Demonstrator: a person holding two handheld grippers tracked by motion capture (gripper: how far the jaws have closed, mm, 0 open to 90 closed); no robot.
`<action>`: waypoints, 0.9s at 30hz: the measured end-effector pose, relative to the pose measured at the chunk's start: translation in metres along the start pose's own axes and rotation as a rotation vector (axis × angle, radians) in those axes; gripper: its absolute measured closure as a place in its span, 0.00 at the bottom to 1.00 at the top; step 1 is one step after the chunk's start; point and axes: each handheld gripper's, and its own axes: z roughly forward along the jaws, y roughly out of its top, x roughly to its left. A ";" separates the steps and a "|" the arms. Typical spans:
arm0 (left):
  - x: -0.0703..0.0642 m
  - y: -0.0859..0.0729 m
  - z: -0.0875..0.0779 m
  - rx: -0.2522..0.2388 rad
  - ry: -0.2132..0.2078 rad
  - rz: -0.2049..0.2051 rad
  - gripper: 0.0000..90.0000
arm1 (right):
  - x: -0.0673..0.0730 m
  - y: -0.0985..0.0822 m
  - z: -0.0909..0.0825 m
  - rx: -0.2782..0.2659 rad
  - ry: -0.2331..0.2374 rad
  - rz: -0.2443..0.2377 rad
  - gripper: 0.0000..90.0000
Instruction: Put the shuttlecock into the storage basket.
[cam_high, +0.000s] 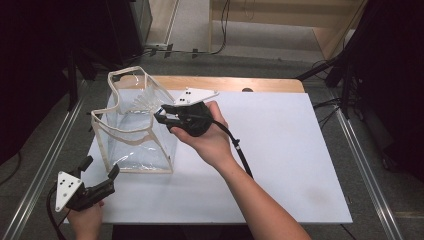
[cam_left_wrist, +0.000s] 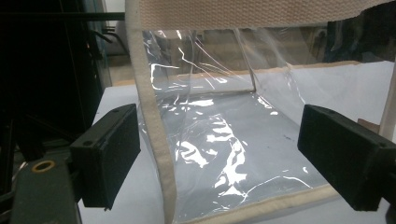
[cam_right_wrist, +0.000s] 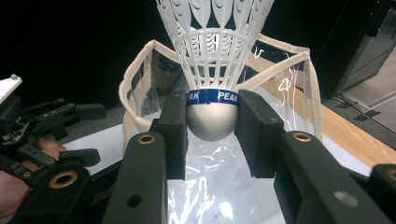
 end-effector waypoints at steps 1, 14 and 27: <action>0.000 0.000 0.000 0.000 0.000 0.000 0.15 | 0.001 0.001 0.000 0.000 0.001 0.002 0.69; 0.000 0.000 0.000 0.002 -0.001 0.002 0.15 | 0.009 0.009 0.010 -0.008 0.028 -0.008 0.69; 0.001 0.000 0.000 -0.001 -0.002 0.000 0.15 | 0.017 0.013 0.020 -0.013 0.052 0.004 0.69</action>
